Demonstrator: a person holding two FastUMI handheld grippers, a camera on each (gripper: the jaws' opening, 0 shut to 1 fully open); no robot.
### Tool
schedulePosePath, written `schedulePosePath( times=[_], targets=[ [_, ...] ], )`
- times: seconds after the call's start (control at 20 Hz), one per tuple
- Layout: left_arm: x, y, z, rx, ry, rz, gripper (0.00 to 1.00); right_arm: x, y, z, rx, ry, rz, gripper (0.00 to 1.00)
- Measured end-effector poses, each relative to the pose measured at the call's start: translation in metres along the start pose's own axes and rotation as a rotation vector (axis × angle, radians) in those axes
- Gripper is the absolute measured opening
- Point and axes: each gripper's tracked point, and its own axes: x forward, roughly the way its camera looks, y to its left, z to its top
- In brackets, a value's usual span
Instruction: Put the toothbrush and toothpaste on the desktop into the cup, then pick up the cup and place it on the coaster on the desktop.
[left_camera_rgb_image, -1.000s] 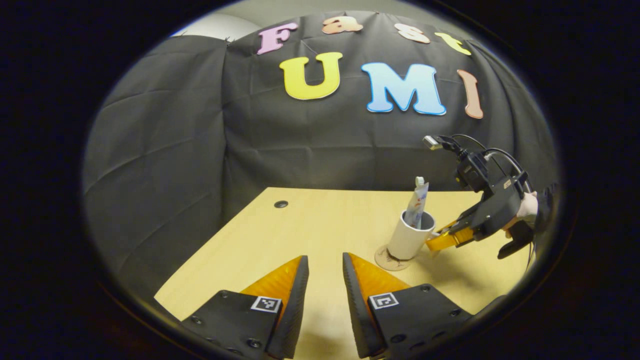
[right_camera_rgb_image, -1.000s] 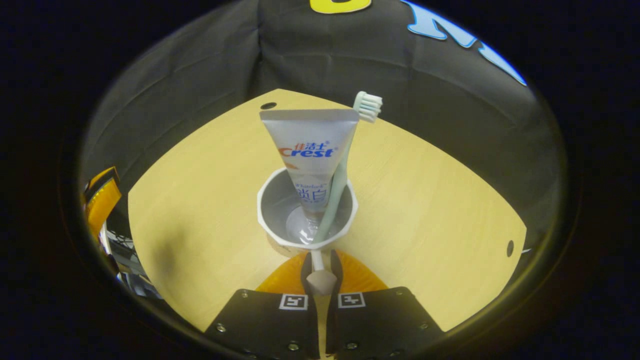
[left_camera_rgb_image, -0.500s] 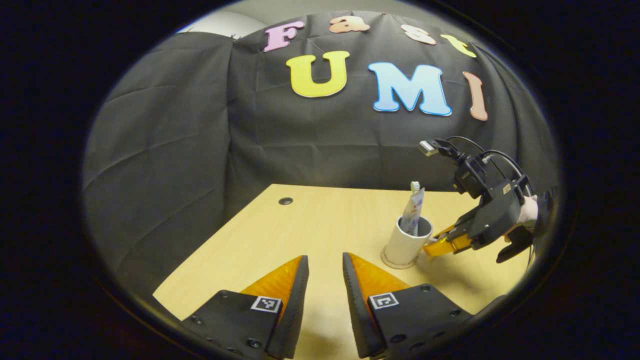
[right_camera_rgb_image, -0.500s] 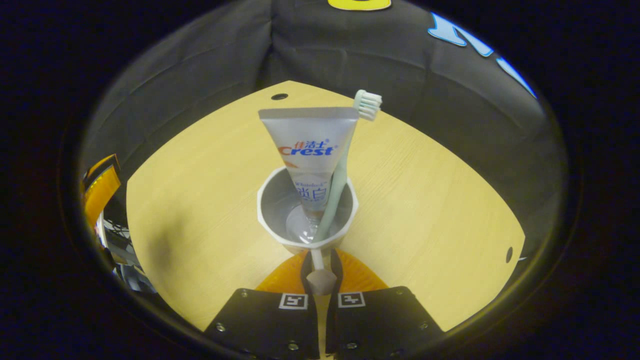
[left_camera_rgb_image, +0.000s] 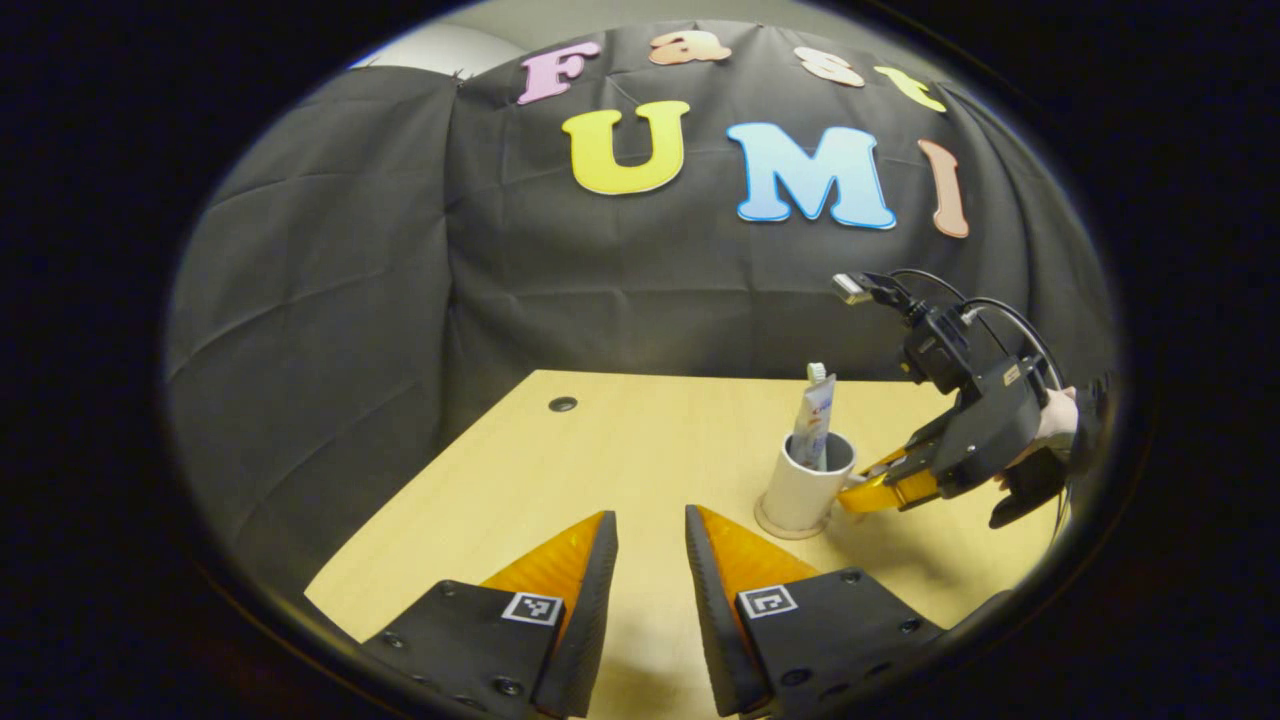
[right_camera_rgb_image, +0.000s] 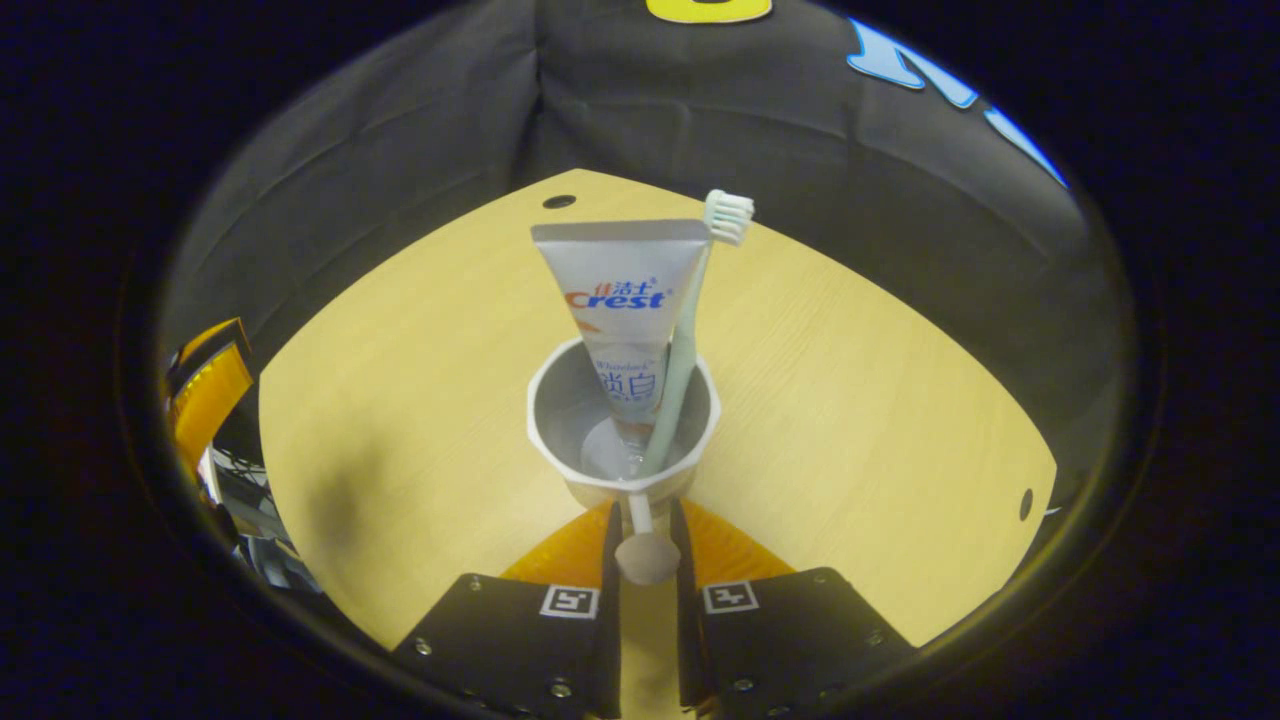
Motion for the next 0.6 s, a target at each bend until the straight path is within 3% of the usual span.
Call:
schedulePosePath(
  times=[0.4,0.6],
  targets=[
    [0.009,-0.035,0.03,0.033,-0.035,-0.08,0.5,-0.04,0.001,0.01,0.112,-0.12,-0.017,0.24],
    [0.011,-0.063,0.067,0.056,-0.096,-0.144,0.5,-0.086,-0.01,0.029,0.203,-0.266,-0.091,0.23]
  ],
)
